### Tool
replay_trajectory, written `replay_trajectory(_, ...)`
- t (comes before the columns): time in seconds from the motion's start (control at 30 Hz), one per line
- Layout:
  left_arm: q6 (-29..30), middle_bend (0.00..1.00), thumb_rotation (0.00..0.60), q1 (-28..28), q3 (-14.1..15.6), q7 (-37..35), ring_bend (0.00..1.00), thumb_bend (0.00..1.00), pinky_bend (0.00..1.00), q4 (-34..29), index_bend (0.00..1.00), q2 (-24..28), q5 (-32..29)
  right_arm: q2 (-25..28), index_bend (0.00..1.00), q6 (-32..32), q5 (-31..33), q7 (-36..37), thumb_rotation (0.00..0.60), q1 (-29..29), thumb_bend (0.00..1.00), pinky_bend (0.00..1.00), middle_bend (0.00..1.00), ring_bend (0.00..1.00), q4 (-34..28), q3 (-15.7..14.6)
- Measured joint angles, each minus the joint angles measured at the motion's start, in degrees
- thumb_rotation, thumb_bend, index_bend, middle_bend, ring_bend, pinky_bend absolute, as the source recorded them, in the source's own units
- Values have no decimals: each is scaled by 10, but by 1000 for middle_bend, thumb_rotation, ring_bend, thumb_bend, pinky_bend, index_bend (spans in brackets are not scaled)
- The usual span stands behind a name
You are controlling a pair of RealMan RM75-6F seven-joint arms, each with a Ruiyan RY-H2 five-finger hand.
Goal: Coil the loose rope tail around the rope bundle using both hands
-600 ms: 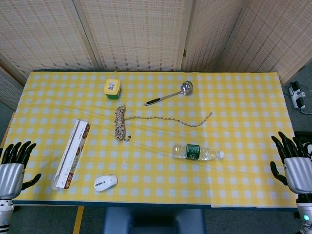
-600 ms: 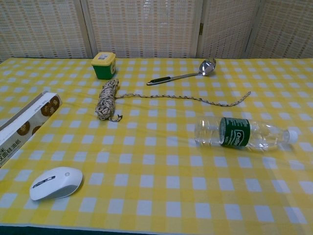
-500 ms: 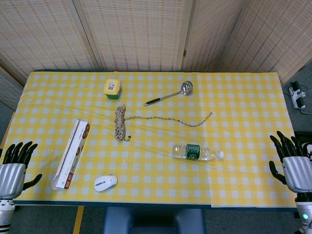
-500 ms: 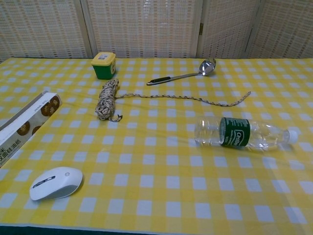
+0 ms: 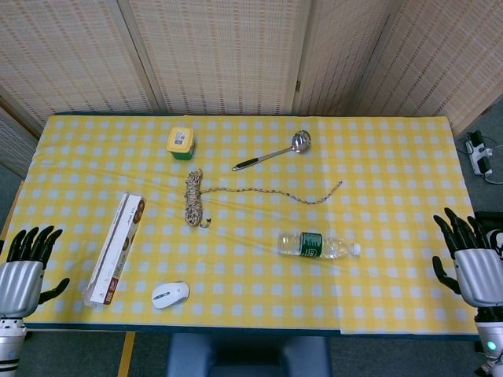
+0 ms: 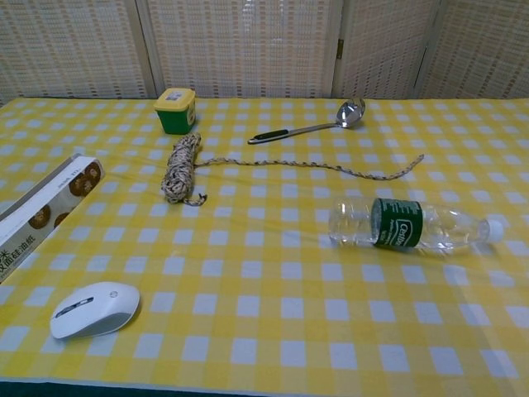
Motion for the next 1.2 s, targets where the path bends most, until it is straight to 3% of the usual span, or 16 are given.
replay_trajectory(0.33,-5,116,600,-14,-8,-15,83,217,0,0,161,-2,6,3,0,-4,-3,6,600,6,508,33,19,98,-1,1)
replay_trajectory(0.63,-57,125,600,-76,-36,-47,101,218,38,-9,174,9,21,6,0,7,-7,4,600,5,509,33,20,96,-4,3)
replay_trajectory(0.93,-151,168,600,-168,-72,-57,144,218,105,-26,182,-9,16,17,0,27,-21,-8,600,-3,509,33,19,96,-22,0)
replay_trajectory(1.2,-260,173,600,-259,-110,-42,156,219,124,-40,178,-53,-70,22,0,38,-26,-15,600,-12,510,33,19,95,-29,-4)
